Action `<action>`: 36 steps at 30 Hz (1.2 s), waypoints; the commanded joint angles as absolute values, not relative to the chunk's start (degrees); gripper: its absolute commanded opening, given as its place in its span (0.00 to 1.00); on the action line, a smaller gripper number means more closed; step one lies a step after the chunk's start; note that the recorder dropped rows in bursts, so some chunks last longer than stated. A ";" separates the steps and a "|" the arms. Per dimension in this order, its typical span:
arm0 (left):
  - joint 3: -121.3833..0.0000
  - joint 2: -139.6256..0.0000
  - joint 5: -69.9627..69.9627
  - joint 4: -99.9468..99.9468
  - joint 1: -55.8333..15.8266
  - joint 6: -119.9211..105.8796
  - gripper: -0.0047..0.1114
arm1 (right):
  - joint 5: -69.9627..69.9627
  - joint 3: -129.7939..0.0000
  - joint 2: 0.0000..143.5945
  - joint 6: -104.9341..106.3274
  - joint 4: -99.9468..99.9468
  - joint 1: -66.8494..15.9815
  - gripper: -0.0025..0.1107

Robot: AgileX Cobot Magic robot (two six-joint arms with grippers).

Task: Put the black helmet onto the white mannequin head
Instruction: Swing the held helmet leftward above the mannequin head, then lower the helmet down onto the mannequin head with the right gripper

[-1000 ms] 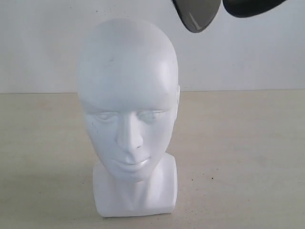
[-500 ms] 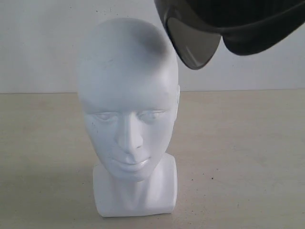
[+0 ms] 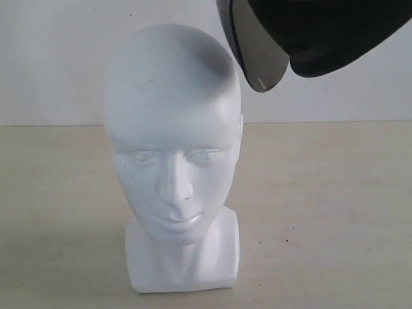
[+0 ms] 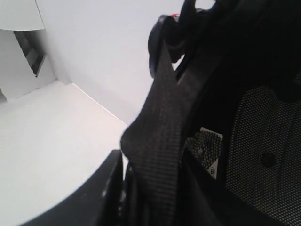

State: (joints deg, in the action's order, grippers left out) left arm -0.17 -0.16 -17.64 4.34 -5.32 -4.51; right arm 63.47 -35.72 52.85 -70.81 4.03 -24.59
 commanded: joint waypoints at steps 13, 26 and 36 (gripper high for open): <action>0.00 0.00 -17.55 4.94 -5.14 -4.68 0.08 | 69.96 -46.68 53.77 -90.18 -1.59 -24.50 0.02; 0.00 0.00 -17.55 4.94 -5.14 -4.68 0.08 | 69.96 -47.61 58.22 -91.46 -6.34 -25.80 0.02; 0.00 0.00 -17.55 4.94 -5.14 -4.68 0.08 | 69.96 -56.06 66.34 -79.07 -5.32 -40.65 0.02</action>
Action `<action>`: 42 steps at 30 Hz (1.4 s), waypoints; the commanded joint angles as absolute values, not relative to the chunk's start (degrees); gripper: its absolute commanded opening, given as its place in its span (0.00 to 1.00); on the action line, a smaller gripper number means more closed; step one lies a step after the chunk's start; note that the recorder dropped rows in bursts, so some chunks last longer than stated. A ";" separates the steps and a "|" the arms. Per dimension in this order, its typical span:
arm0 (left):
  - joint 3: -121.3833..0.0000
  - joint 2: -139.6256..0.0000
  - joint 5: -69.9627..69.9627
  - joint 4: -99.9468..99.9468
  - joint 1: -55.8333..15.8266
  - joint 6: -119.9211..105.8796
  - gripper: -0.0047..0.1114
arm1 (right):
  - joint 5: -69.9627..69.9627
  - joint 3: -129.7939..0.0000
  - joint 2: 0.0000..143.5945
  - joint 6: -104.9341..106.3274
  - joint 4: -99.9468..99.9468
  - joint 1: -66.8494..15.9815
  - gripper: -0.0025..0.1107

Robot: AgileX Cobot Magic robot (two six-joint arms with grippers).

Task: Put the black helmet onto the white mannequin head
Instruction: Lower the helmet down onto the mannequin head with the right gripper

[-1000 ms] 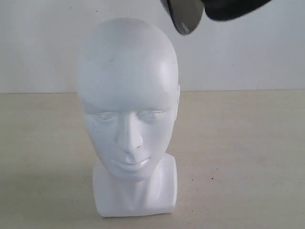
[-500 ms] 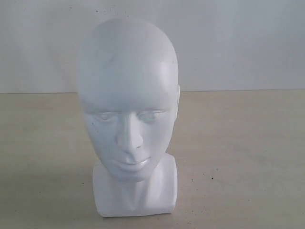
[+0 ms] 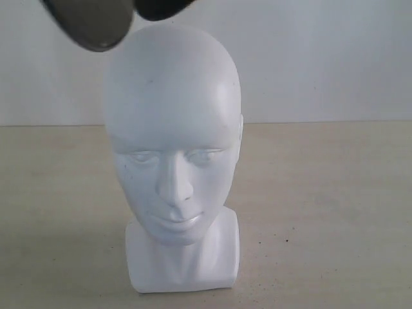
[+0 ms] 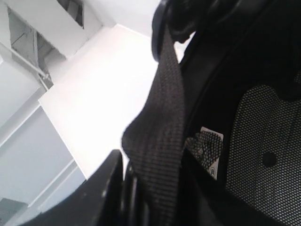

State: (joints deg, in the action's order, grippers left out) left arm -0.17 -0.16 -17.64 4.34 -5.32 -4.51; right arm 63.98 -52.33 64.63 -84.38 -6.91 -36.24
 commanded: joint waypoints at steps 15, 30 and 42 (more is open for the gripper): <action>0.00 0.00 -17.55 4.94 -5.14 -4.68 0.08 | 69.96 -63.45 79.15 -77.97 -4.44 -46.81 0.02; 0.00 0.00 -17.55 4.94 -5.14 -4.68 0.08 | 69.96 -63.45 80.67 -76.34 -5.26 -46.81 0.02; 0.00 0.00 -17.55 4.94 -5.14 -4.68 0.08 | 69.96 -63.31 80.67 -75.26 -9.89 -46.81 0.02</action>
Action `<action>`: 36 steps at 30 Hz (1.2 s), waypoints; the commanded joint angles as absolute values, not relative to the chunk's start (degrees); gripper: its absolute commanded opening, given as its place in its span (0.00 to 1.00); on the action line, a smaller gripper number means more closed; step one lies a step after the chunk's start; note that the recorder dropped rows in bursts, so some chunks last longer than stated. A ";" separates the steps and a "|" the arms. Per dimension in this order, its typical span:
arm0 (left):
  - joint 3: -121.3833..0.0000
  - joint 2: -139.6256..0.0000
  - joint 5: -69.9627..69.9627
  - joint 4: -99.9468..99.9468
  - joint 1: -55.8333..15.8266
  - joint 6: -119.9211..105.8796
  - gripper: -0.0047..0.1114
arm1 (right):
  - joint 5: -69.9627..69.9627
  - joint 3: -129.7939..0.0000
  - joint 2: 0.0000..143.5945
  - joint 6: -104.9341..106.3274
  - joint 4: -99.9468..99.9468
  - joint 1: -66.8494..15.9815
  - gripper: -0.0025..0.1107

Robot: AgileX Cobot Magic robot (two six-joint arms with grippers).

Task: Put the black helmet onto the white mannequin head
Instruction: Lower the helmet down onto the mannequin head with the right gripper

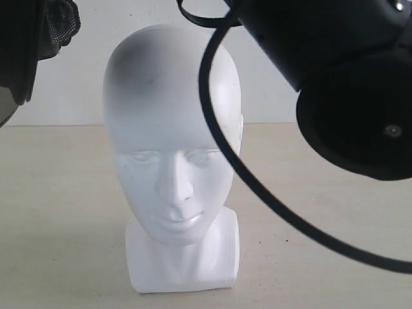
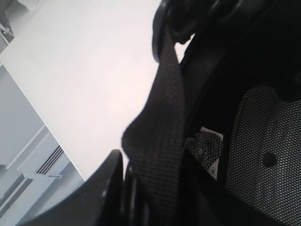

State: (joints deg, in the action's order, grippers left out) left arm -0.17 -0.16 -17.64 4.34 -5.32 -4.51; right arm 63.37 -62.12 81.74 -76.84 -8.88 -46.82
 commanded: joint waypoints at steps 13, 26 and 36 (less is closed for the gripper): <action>0.00 0.00 -17.55 4.94 -5.14 -4.68 0.08 | 69.96 -58.68 80.67 -69.90 -6.49 -46.81 0.02; 0.00 0.00 -17.55 4.94 -5.14 -4.68 0.08 | 69.96 -53.28 80.67 -65.21 -0.50 -45.50 0.02; 0.00 0.00 -17.55 4.94 -5.14 -4.68 0.08 | 69.96 -52.60 80.41 -66.06 -0.68 -42.21 0.02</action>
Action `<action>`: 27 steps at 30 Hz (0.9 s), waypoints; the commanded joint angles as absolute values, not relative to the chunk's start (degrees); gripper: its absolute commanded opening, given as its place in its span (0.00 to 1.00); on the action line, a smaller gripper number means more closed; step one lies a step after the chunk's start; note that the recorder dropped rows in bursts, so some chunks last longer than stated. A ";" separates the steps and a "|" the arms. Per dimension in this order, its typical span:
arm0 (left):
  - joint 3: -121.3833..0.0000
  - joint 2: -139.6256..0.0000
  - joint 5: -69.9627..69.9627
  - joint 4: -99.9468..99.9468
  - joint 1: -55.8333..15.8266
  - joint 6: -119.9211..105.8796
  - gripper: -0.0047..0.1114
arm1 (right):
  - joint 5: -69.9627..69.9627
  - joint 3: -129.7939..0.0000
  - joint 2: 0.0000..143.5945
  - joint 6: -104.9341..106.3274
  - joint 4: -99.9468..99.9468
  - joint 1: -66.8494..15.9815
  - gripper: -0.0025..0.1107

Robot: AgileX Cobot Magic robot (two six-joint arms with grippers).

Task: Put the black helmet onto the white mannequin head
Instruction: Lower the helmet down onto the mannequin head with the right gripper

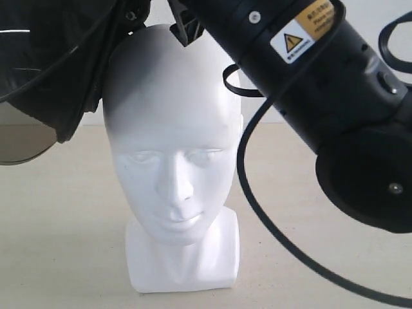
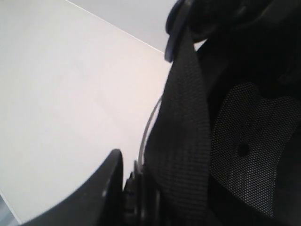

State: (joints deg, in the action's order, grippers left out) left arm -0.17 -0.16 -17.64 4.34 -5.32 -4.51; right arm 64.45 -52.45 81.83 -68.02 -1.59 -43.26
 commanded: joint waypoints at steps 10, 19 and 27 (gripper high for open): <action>0.00 0.00 -17.55 4.94 -5.14 -4.68 0.08 | 69.96 -42.80 74.47 -64.15 1.29 -37.63 0.02; 0.00 0.00 -17.55 4.94 -5.14 -4.68 0.08 | 69.96 -38.73 74.35 -59.12 6.20 -37.63 0.02; 0.00 0.00 -17.55 4.94 -5.14 -4.68 0.08 | 69.96 -37.64 74.35 -54.73 9.71 -37.63 0.02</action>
State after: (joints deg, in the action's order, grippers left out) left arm -0.17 -0.16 -17.64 4.34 -5.32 -4.51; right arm 67.84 -37.95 75.63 -62.01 2.94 -38.88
